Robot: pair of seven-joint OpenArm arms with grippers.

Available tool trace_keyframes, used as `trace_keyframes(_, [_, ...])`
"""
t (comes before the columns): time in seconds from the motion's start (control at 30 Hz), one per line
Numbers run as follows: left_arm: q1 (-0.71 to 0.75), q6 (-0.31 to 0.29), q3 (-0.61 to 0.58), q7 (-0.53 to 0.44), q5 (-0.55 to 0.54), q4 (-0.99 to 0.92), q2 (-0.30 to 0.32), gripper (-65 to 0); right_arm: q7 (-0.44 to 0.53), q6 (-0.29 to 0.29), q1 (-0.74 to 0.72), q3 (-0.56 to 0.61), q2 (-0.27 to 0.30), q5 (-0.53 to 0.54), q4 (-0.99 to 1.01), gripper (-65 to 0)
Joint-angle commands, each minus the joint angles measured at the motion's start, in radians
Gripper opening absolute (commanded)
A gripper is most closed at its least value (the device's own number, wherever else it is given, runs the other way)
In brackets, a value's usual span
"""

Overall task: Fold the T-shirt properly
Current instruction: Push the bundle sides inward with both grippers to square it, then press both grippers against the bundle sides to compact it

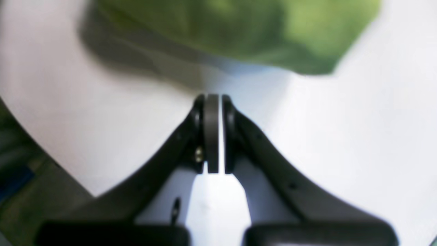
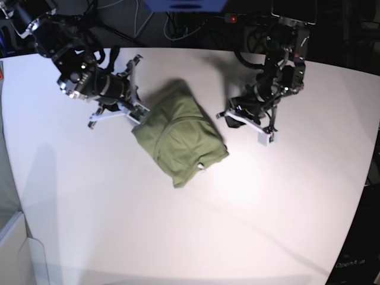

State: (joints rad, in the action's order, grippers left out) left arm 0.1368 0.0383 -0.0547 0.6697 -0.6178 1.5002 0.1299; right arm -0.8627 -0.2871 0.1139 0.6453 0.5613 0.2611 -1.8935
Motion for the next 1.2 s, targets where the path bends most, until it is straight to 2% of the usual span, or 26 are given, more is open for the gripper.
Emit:
trace_keyframes(0.0, [-0.019, 0.002, 0.0, -0.008, 0.0, -0.022, -0.003, -63.5, 0.015, 0.001, -0.027, -0.012, 0.018, 0.002, -0.007, -65.0])
trace_keyframes(0.1, [-0.061, 0.002, 0.0, -0.035, 0.0, -0.092, -0.006, -63.5, 0.017, 0.001, -0.07, -0.014, 0.033, 0.002, 0.047, -65.0])
trace_keyframes(0.33, [-0.101, 0.002, -0.001, -0.04, -0.007, -0.163, -0.008, -63.5, 0.152, -0.004, -0.158, -0.009, 0.038, 0.002, 0.231, -65.0])
trace_keyframes(0.47, [-0.136, 0.002, -0.001, -0.04, 0.0, -0.174, -0.025, -63.5, 0.202, -0.088, -0.181, -0.008, 0.038, 0.0, 0.297, -65.0])
trace_keyframes(0.6, [-0.176, 0.002, -0.003, -0.035, 0.0, -0.206, -0.034, -63.5, 0.251, -0.107, -0.194, -0.008, 0.032, -0.092, 0.354, -65.0])
trace_keyframes(0.8, [-0.202, 0.002, -0.006, -0.037, 0.0, -0.27, -0.054, -63.5, 0.297, -0.108, -0.199, -0.008, -0.03, -0.3, 0.389, -65.0])
trace_keyframes(0.83, [-0.204, 0.002, -0.006, -0.038, 0.002, -0.27, -0.054, -63.5, 0.3, -0.117, -0.199, -0.008, -0.04, -0.326, 0.389, -65.0])
trace_keyframes(0.97, [-0.222, 0.002, -0.006, -0.04, 0.002, -0.29, -0.06, -63.5, 0.293, -0.228, -0.208, -0.015, -0.097, -0.417, 0.386, -65.0])
trace_keyframes(1.17, [-0.314, 0.001, -0.007, -0.04, 0.002, -0.356, -0.092, -63.5, 0.285, -0.235, -0.171, -0.015, -0.209, -0.497, 0.383, -65.0])
